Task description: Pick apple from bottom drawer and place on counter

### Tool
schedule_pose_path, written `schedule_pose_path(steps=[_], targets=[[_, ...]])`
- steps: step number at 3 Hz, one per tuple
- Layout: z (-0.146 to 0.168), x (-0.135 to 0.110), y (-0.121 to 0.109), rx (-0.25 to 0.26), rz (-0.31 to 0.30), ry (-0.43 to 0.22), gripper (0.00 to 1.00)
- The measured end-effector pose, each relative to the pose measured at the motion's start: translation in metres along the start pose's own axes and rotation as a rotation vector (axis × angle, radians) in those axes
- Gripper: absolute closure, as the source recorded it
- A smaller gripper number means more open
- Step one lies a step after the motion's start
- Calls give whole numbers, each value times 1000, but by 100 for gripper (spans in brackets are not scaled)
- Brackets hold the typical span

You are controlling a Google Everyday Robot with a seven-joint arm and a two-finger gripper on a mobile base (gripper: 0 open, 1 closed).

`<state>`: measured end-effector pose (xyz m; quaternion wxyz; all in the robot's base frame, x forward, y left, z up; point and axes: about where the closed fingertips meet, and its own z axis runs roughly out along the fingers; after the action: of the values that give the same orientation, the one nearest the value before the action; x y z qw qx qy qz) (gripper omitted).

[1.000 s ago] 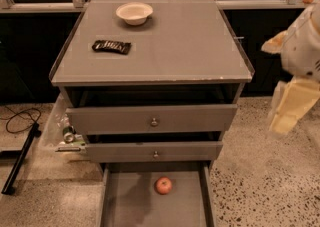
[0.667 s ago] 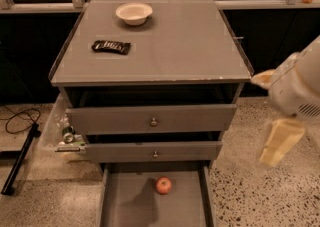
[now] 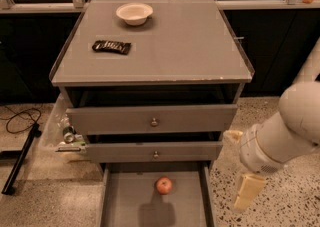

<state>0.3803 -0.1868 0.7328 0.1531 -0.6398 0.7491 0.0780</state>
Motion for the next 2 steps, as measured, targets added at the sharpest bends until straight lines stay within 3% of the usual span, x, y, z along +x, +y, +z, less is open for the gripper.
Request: schedule_pose_path(steps=[1,2], targets=[[68,19,4,-72,22,-68,0],[68,19,4,-72,22,-68,0]])
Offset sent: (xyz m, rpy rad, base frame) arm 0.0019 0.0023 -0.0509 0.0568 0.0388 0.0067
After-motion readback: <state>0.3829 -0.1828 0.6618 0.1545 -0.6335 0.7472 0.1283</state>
